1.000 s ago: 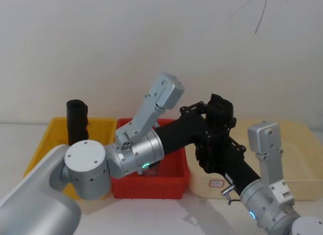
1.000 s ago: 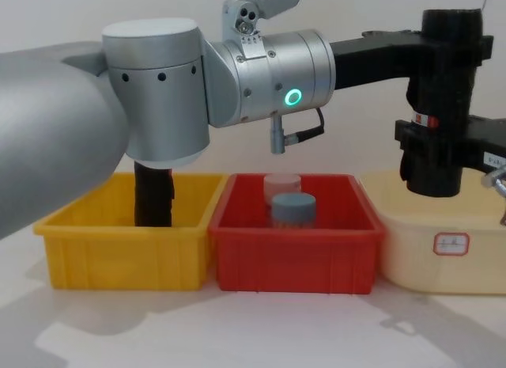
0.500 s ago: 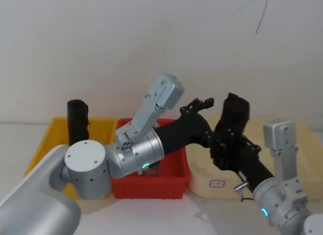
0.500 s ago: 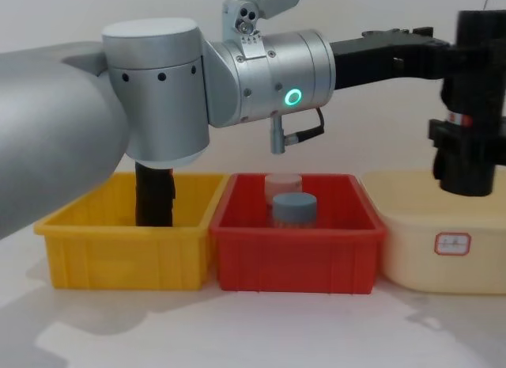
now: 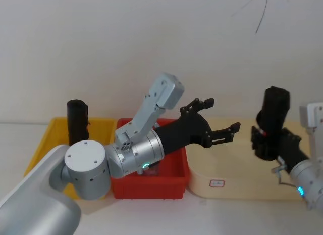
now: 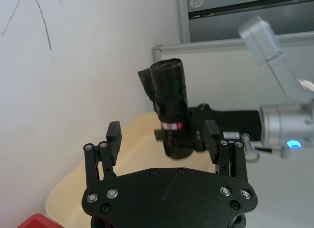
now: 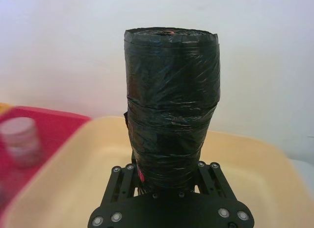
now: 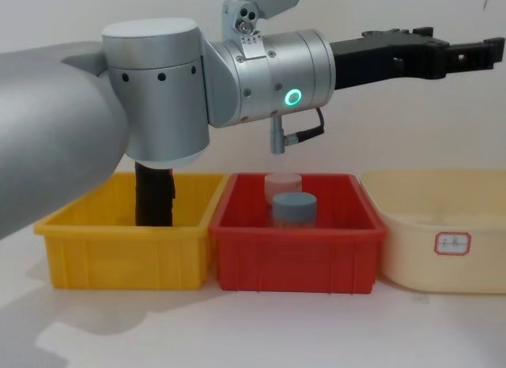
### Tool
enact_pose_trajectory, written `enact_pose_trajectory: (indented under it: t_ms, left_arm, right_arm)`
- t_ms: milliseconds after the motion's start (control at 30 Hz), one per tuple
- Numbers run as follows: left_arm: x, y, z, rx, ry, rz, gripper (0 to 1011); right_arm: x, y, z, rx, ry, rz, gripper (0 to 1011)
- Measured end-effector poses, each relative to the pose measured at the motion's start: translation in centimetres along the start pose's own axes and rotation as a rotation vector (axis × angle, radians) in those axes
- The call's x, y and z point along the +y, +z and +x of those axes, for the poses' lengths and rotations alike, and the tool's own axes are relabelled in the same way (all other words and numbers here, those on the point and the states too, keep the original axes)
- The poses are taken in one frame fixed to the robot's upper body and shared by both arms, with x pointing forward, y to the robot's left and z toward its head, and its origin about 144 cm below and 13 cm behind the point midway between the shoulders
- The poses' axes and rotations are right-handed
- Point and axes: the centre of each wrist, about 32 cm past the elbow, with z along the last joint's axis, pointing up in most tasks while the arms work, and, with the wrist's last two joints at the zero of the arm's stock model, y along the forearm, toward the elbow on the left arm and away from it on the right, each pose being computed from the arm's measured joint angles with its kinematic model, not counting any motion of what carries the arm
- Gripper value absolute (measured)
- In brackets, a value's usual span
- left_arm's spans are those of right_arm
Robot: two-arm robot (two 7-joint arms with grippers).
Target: Pick up the garbage bag with the one hand and transfer it to the other hand.
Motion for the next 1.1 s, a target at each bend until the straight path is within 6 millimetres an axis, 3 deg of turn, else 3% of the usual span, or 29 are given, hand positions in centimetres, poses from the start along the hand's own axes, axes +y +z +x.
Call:
enact_pose_trajectory:
  t_ms: [233,500,767,1100]
  left_arm:
    - [0.0,0.0,0.0,0.0,0.0,0.0,1000]
    - [0.1,0.0,0.0,0.0,0.002,0.001,1000]
    - [0.8,0.2,-0.2,-0.02,0.05,-0.005,1000]
    - [2.9,0.4,-0.5,-0.057,0.167,-0.011,1000]
  right_arm:
    - [1.1,1.1,3.3,-0.063,-0.067,-0.075,565]
    - [1.9,2.5,5.8,-0.135,-0.107,-0.131,802]
    - [2.6,4.3,6.2,-0.193,-0.097,-0.104,1001]
    - [3.7,6.5,4.8,-0.249,-0.033,-0.021,1001]
